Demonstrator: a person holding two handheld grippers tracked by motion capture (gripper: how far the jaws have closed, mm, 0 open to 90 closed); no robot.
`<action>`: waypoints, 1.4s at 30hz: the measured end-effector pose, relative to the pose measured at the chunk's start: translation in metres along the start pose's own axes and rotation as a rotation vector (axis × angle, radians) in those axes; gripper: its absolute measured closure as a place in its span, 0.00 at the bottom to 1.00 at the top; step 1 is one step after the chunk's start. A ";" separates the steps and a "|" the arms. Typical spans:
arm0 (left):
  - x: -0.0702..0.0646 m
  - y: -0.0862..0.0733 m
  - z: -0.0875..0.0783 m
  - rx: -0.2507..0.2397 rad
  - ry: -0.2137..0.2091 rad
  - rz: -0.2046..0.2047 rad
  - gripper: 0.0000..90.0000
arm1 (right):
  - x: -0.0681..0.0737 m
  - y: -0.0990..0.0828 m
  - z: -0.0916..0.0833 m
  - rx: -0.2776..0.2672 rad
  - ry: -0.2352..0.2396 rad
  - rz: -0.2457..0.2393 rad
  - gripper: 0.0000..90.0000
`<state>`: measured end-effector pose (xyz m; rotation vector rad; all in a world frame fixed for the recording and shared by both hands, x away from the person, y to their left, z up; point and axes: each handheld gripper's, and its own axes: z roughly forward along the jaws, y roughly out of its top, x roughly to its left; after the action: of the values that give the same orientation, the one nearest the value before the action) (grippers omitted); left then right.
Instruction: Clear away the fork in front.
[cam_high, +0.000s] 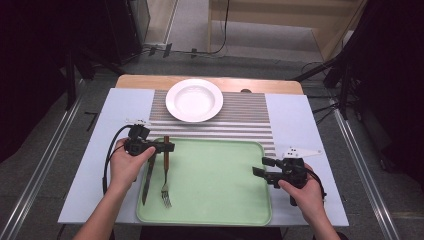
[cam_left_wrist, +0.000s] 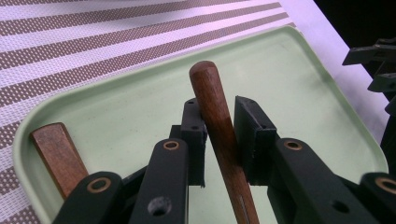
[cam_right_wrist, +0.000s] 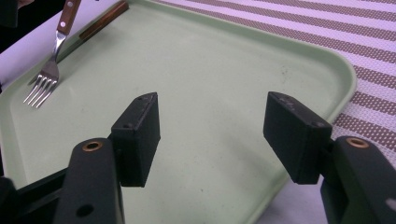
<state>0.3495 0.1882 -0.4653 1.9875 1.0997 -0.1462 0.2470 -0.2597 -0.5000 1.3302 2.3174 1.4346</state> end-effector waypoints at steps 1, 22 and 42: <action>0.000 0.000 0.002 0.002 0.003 0.002 0.82 | 0.000 0.000 0.000 0.000 -0.002 -0.001 0.40; 0.012 -0.008 0.022 0.049 0.088 -0.005 0.77 | 0.001 -0.001 0.003 0.016 -0.009 -0.013 0.40; 0.019 -0.011 0.027 0.008 0.180 0.035 0.57 | 0.003 -0.003 0.008 0.030 -0.017 -0.014 0.40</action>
<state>0.3601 0.1842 -0.4983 2.0567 1.1782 0.0481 0.2474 -0.2530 -0.5059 1.3261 2.3415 1.3853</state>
